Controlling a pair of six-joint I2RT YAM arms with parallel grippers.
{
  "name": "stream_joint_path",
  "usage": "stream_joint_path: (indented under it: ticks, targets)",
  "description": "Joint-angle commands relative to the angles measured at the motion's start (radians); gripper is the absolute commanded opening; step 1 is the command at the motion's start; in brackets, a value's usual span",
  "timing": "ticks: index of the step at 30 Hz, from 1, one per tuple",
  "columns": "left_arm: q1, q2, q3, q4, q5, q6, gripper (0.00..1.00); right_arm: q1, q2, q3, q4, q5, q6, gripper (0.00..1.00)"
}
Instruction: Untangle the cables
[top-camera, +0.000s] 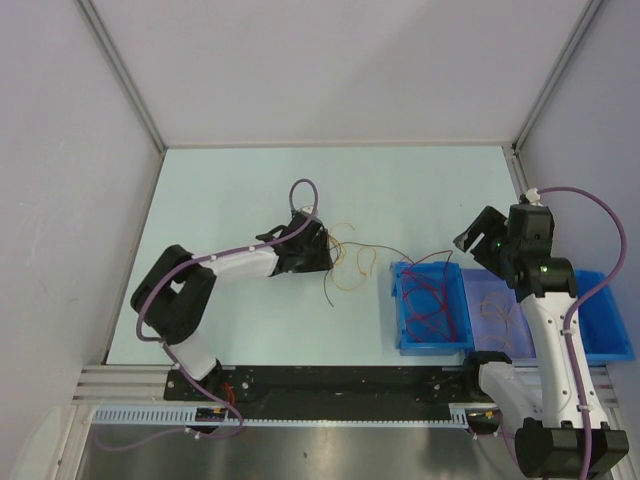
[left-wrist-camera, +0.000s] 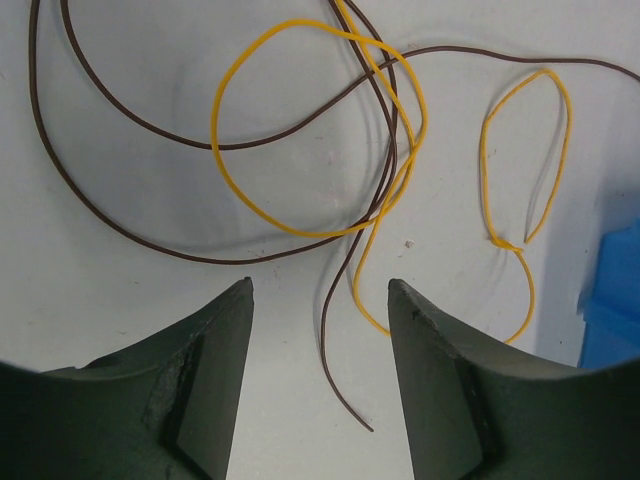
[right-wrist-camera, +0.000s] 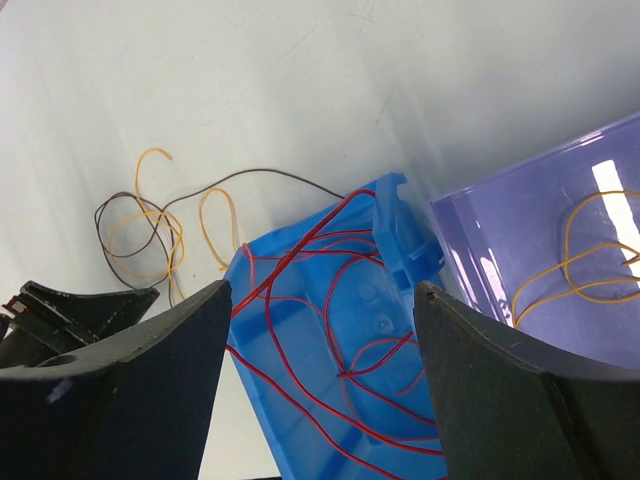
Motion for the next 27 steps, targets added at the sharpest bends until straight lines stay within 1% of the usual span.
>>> stream_joint_path:
  ticks: [1, 8, 11, 12, 14, 16, 17, 18, 19, 20, 21, 27]
  targets:
    - [0.007, 0.024, 0.045, 0.065, -0.002, -0.031, 0.60, 0.005, 0.006, 0.040, 0.031, 0.005, -0.028, 0.78]
    - [0.009, 0.058, 0.078, 0.068, -0.025, -0.044, 0.58, 0.005, 0.009, 0.040, 0.035, 0.003, -0.042, 0.77]
    - [0.009, 0.072, 0.091, 0.068, -0.030, -0.048, 0.54, 0.005, 0.011, 0.038, 0.037, 0.005, -0.046, 0.78]
    - [0.010, 0.075, 0.096, 0.068, -0.030, -0.048, 0.50, 0.005, 0.012, 0.038, 0.035, 0.005, -0.046, 0.78]
    - [0.009, 0.084, 0.104, 0.067, -0.033, -0.049, 0.47, 0.005, 0.012, 0.037, 0.037, 0.002, -0.048, 0.78]
    - [0.009, 0.093, 0.113, 0.058, -0.038, -0.051, 0.37, 0.005, 0.012, 0.037, 0.040, 0.001, -0.049, 0.78]
    - [0.009, 0.103, 0.121, 0.053, -0.039, -0.054, 0.31, 0.005, 0.012, 0.037, 0.038, 0.000, -0.049, 0.78]
    - [0.009, 0.104, 0.124, 0.048, -0.039, -0.052, 0.19, 0.005, 0.012, 0.035, 0.040, 0.000, -0.051, 0.78]
    - [0.009, 0.107, 0.127, 0.047, -0.041, -0.055, 0.11, 0.005, 0.012, 0.035, 0.038, -0.002, -0.051, 0.78]
    - [0.009, 0.107, 0.130, 0.045, -0.042, -0.055, 0.05, 0.003, 0.012, 0.035, 0.040, -0.005, -0.051, 0.78]
    - [0.010, 0.103, 0.131, 0.041, -0.051, -0.055, 0.00, 0.005, 0.011, 0.035, 0.040, -0.005, -0.051, 0.78]
    - [0.007, 0.028, 0.122, 0.045, -0.055, -0.040, 0.00, 0.005, -0.011, 0.033, 0.031, -0.011, -0.046, 0.78]
